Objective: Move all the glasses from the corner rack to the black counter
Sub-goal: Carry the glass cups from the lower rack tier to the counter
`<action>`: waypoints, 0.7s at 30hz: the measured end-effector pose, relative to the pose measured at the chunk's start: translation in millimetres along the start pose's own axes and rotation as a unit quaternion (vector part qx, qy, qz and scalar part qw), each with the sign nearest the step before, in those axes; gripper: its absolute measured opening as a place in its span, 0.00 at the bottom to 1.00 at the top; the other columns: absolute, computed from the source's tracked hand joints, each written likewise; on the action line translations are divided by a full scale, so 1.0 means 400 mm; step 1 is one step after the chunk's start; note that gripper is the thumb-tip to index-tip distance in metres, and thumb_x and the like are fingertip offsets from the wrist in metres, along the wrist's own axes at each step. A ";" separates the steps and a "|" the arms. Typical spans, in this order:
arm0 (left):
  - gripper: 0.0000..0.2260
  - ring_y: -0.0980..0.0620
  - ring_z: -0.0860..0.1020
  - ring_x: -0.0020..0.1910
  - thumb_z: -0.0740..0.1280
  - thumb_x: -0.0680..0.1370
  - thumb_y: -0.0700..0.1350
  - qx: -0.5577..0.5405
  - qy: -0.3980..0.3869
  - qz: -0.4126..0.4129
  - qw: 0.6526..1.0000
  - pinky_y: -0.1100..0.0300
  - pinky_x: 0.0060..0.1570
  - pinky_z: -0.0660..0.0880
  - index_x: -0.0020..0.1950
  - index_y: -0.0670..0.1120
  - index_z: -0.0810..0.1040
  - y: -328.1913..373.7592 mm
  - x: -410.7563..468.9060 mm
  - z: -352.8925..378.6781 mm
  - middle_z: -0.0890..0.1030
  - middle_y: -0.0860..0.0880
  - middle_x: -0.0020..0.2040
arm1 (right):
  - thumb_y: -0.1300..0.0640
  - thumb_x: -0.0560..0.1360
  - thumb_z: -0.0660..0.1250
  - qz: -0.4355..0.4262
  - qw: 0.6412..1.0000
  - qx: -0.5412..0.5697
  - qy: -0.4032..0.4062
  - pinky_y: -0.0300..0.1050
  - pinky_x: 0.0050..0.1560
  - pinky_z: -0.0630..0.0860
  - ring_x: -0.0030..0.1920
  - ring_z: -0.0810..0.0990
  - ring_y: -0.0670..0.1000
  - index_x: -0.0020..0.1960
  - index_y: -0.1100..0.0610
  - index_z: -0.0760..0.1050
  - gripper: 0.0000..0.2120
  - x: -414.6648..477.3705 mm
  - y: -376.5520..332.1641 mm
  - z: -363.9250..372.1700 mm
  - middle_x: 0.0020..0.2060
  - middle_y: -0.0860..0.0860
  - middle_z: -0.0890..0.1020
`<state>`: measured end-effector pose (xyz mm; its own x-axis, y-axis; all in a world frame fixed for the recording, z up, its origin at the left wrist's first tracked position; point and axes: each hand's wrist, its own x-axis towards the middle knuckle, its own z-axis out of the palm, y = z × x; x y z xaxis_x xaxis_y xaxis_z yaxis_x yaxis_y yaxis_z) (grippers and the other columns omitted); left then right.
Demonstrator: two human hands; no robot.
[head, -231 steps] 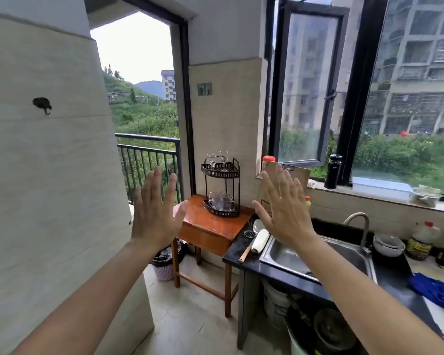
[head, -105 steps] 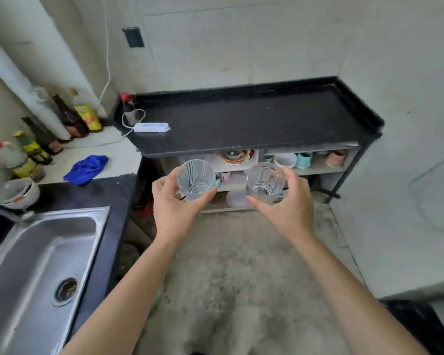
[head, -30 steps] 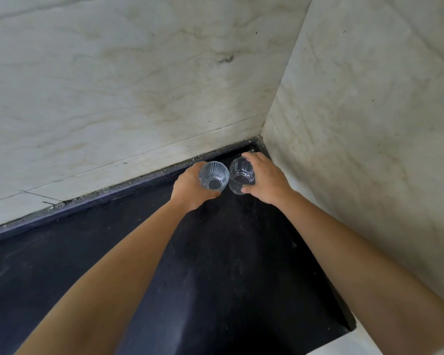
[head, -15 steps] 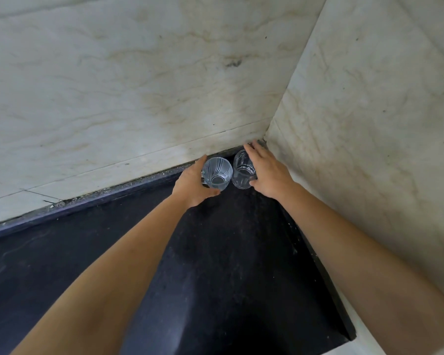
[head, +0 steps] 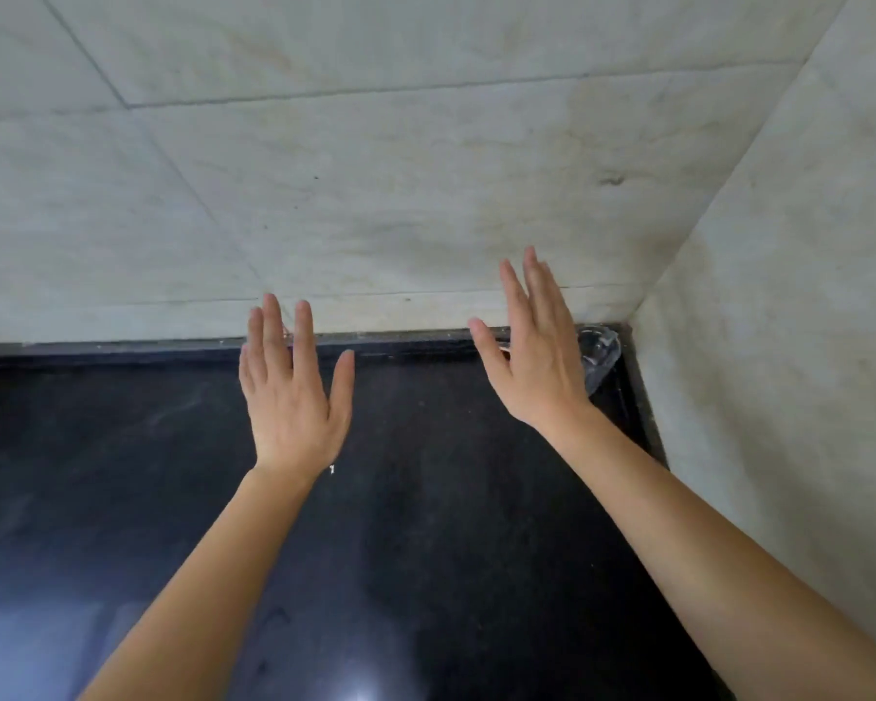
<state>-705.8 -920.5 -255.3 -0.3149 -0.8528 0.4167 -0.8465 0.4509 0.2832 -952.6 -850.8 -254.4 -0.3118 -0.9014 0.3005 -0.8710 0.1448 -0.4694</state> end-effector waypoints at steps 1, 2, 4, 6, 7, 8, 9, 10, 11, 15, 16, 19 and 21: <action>0.29 0.36 0.52 0.80 0.58 0.83 0.55 0.021 0.006 -0.022 1.000 0.37 0.74 0.57 0.80 0.42 0.57 -0.038 -0.030 -0.034 0.54 0.36 0.81 | 0.40 0.85 0.53 -0.023 1.000 0.008 -0.018 0.53 0.79 0.49 0.83 0.47 0.58 0.83 0.55 0.48 0.33 -0.005 -0.046 0.027 0.83 0.56 0.47; 0.29 0.36 0.52 0.80 0.58 0.83 0.55 0.038 0.012 -0.043 0.998 0.37 0.74 0.57 0.80 0.42 0.57 -0.075 -0.062 -0.070 0.54 0.36 0.81 | 0.40 0.85 0.53 -0.045 0.998 0.018 -0.036 0.54 0.79 0.49 0.83 0.47 0.58 0.83 0.55 0.48 0.33 -0.013 -0.093 0.054 0.83 0.56 0.47; 0.30 0.36 0.53 0.80 0.58 0.83 0.55 0.072 0.030 -0.083 0.993 0.36 0.74 0.57 0.80 0.42 0.57 -0.145 -0.126 -0.148 0.54 0.37 0.81 | 0.40 0.85 0.54 -0.096 0.993 0.034 -0.067 0.55 0.80 0.49 0.83 0.47 0.58 0.83 0.56 0.49 0.34 -0.032 -0.198 0.100 0.83 0.57 0.47; 0.30 0.35 0.53 0.79 0.58 0.83 0.55 0.104 0.051 -0.119 0.986 0.36 0.74 0.57 0.80 0.42 0.57 -0.212 -0.193 -0.235 0.54 0.37 0.81 | 0.41 0.84 0.55 -0.146 0.984 0.048 -0.092 0.55 0.80 0.49 0.82 0.48 0.59 0.83 0.56 0.49 0.34 -0.059 -0.313 0.126 0.83 0.57 0.47; 0.30 0.36 0.53 0.79 0.57 0.83 0.56 0.118 0.059 -0.134 0.982 0.36 0.74 0.56 0.80 0.42 0.57 -0.243 -0.225 -0.282 0.54 0.37 0.81 | 0.40 0.84 0.54 -0.169 0.979 0.057 -0.098 0.55 0.80 0.49 0.82 0.48 0.59 0.83 0.56 0.49 0.34 -0.072 -0.372 0.132 0.83 0.57 0.47; 0.30 0.36 0.52 0.80 0.57 0.83 0.56 0.129 0.068 -0.152 0.978 0.37 0.74 0.55 0.80 0.42 0.57 -0.272 -0.257 -0.330 0.53 0.37 0.81 | 0.40 0.84 0.54 -0.192 0.974 0.063 -0.103 0.55 0.81 0.50 0.82 0.48 0.59 0.83 0.55 0.49 0.34 -0.085 -0.433 0.136 0.83 0.57 0.47; 0.30 0.37 0.52 0.80 0.56 0.83 0.57 0.138 0.079 -0.172 0.972 0.37 0.75 0.55 0.81 0.43 0.56 -0.303 -0.291 -0.382 0.53 0.37 0.81 | 0.40 0.84 0.54 -0.213 0.968 0.070 -0.108 0.56 0.81 0.50 0.83 0.47 0.58 0.83 0.55 0.49 0.34 -0.100 -0.498 0.139 0.83 0.57 0.47; 0.30 0.37 0.51 0.80 0.55 0.83 0.57 0.147 0.091 -0.190 0.966 0.37 0.75 0.54 0.81 0.44 0.56 -0.331 -0.327 -0.436 0.52 0.38 0.81 | 0.39 0.84 0.53 -0.233 0.963 0.078 -0.115 0.57 0.81 0.50 0.83 0.47 0.58 0.83 0.55 0.49 0.34 -0.116 -0.564 0.141 0.83 0.56 0.47; 0.30 0.38 0.51 0.80 0.55 0.83 0.58 0.156 0.101 -0.205 0.961 0.38 0.75 0.54 0.81 0.44 0.55 -0.360 -0.365 -0.492 0.52 0.38 0.81 | 0.39 0.84 0.53 -0.253 0.956 0.087 -0.119 0.57 0.81 0.50 0.83 0.47 0.58 0.83 0.55 0.49 0.34 -0.134 -0.634 0.144 0.83 0.56 0.47; 0.29 0.37 0.53 0.80 0.55 0.83 0.58 0.206 0.164 -0.250 0.932 0.37 0.75 0.56 0.80 0.44 0.58 -0.513 -0.557 -0.729 0.54 0.38 0.81 | 0.39 0.84 0.53 -0.339 0.926 0.123 -0.114 0.57 0.81 0.49 0.83 0.47 0.59 0.83 0.55 0.49 0.34 -0.253 -0.947 0.169 0.83 0.56 0.47; 0.29 0.37 0.54 0.80 0.55 0.83 0.58 0.218 0.177 -0.259 0.924 0.37 0.74 0.56 0.80 0.44 0.59 -0.555 -0.623 -0.789 0.55 0.38 0.81 | 0.39 0.84 0.53 -0.358 0.917 0.136 -0.111 0.56 0.81 0.49 0.83 0.47 0.59 0.83 0.55 0.49 0.34 -0.299 -1.030 0.179 0.83 0.57 0.48; 0.28 0.38 0.53 0.80 0.54 0.83 0.58 0.259 0.198 -0.298 0.897 0.38 0.75 0.55 0.80 0.45 0.58 -0.684 -0.859 -0.982 0.54 0.38 0.81 | 0.40 0.84 0.54 -0.419 0.882 0.189 -0.105 0.56 0.80 0.51 0.82 0.49 0.60 0.83 0.57 0.51 0.34 -0.480 -1.307 0.226 0.82 0.59 0.50; 0.29 0.38 0.52 0.80 0.55 0.83 0.58 0.283 0.203 -0.333 0.876 0.37 0.75 0.54 0.81 0.46 0.57 -0.765 -1.030 -1.118 0.54 0.38 0.81 | 0.40 0.84 0.54 -0.454 0.852 0.229 -0.122 0.59 0.80 0.53 0.82 0.51 0.61 0.82 0.58 0.52 0.34 -0.635 -1.505 0.267 0.82 0.59 0.52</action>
<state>-124.8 -589.4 -127.3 0.4121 -0.6611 0.6270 -0.8975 -0.4131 0.1543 -308.6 -752.5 -136.9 0.5490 -0.6225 0.5578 -0.4540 -0.7824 -0.4263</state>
